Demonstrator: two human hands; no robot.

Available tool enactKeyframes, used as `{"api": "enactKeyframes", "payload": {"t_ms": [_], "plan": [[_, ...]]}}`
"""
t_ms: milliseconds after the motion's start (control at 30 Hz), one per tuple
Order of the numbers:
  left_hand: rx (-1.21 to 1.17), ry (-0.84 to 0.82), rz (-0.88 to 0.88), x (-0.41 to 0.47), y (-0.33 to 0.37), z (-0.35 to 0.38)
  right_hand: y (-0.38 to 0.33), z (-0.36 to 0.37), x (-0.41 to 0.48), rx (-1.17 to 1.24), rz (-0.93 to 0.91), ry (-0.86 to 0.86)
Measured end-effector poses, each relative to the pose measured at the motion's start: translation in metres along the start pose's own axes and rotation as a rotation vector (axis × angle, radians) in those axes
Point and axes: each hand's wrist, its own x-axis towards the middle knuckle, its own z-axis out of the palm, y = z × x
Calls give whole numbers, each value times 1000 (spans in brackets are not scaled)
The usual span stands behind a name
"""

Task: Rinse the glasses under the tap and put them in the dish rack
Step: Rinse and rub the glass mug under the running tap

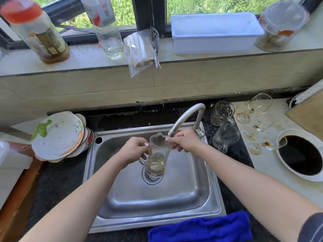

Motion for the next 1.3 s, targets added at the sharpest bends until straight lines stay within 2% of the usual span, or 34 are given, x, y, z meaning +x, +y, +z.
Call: {"api": "enactKeyframes", "payload": {"t_ms": [167,233,367,467,633,767,933,1033,1133,1233,1300], "plan": [[-271,-135,29,4,4,28,-12,-30,-13,-212,-28,60],[-295,-103,61,10,10,41,-14,-41,-14,-319,-47,104],[-226,72,127,19,26,53,-11,-48,-13,-538,-60,190],[-68,179,224,15,36,47,2,-41,-3,-448,-150,251],[190,289,379,5,25,26,9,-14,2,-56,-274,219],[236,260,307,-3,17,10,1,-4,6,-64,-161,85],[-165,44,68,-7,4,18,-7,-10,7,-220,15,-95],[-364,-6,-5,-5,-4,31,-14,-18,3,-234,31,-68],[-510,1,-37,-3,-3,43,-14,-25,0,-139,6,-11],[-533,37,-58,3,8,46,-6,-29,-5,-31,-56,43],[-478,42,-106,11,15,42,5,-29,-6,9,-34,56]]}}
